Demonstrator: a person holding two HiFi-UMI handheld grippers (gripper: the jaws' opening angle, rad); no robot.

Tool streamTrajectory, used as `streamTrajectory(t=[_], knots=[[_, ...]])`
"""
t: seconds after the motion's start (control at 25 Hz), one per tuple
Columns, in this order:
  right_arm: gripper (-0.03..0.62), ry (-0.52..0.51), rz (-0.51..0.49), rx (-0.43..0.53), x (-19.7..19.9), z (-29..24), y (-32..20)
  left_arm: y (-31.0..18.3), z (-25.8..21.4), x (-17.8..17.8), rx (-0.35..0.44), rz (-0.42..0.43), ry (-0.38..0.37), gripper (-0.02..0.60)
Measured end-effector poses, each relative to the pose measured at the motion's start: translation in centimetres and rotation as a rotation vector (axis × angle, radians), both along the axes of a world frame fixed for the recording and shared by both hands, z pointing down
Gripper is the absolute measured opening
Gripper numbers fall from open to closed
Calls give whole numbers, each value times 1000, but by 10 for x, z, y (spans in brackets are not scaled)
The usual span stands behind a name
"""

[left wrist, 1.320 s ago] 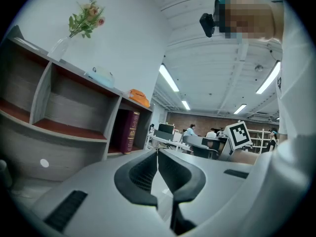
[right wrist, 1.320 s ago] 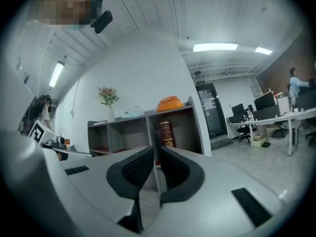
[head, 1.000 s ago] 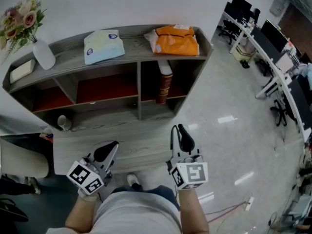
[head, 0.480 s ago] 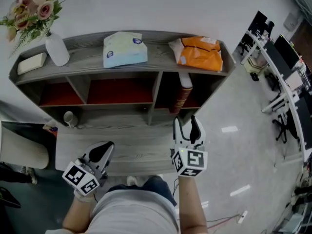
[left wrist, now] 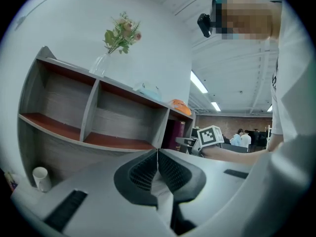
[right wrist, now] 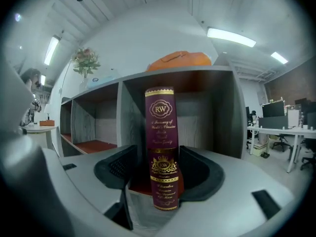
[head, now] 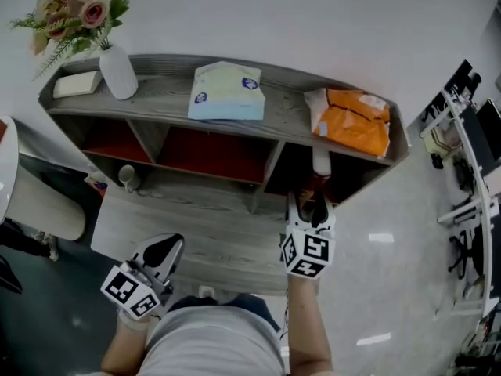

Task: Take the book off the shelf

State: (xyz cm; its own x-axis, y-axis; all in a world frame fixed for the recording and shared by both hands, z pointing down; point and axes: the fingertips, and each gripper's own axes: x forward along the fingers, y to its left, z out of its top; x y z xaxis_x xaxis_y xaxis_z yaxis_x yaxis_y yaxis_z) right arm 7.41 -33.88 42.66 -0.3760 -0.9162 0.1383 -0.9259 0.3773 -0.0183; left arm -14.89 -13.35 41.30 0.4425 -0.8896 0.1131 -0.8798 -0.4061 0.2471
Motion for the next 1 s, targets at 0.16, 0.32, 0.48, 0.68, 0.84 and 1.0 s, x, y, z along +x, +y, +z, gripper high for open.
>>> streamTrajectory(t=[0.16, 0.32, 0.48, 0.68, 0.84, 1.0], knots=[[256, -1, -9, -13, -5, 7, -26, 0, 2, -6, -15, -77, -2, 17], [258, -6, -20, -22, -8, 12, -48, 4, 4, -9, -30, -140, -12, 17], [258, -2, -19, -20, -11, 14, -63, 10, 5, -12, -41, -193, -21, 17], [259, 9, -7, -4, -13, 15, -69, 16, 7, -14, -46, -236, -22, 17], [259, 22, -12, 4, -14, 17, -72, 23, 8, -13, -50, -254, -25, 17], [257, 34, -15, 5, -11, 16, -71, 26, 8, -12, -52, -253, -26, 17]])
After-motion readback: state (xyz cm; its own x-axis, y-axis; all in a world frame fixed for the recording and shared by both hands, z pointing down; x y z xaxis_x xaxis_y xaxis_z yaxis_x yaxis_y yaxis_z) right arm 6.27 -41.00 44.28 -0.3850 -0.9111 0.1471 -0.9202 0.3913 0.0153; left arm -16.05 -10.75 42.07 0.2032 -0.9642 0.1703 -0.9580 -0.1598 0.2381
